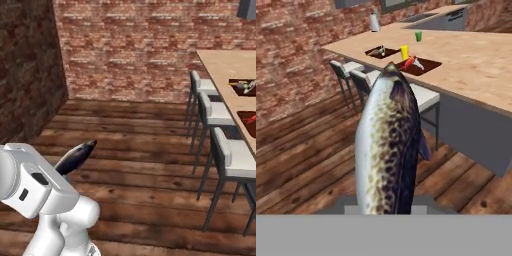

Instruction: Gather the carrot and eggplant from the fridge and place them on a tray on the dining counter. Then gather the fishs from the fridge and place them on the other tray.

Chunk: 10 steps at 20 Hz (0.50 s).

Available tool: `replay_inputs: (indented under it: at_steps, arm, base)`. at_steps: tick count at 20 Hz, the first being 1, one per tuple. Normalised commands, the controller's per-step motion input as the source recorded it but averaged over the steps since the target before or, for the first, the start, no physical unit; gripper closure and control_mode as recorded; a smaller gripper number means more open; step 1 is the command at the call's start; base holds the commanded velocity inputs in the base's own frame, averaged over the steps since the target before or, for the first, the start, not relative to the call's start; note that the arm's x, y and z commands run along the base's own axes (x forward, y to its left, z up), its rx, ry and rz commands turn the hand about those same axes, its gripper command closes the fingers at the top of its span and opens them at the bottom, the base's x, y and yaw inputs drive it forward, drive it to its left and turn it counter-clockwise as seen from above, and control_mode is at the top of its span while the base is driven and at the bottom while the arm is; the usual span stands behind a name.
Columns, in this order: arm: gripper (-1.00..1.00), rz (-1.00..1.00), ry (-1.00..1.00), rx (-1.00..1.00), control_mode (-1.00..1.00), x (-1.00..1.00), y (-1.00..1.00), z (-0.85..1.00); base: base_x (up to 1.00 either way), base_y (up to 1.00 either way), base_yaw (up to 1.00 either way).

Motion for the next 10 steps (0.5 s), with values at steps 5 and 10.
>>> replay_inputs:
  at_steps: [5, 10]
  arm:
    - [1.0, 0.0, 0.0, 0.0, 1.0, 0.0, 0.0, 0.0]
    - [1.0, 0.0, 0.0, 0.0, 1.0, 0.0, 0.0, 0.0]
  base:
    - [0.67, 0.58, -0.44]
    - [0.69, 0.56, -0.43]
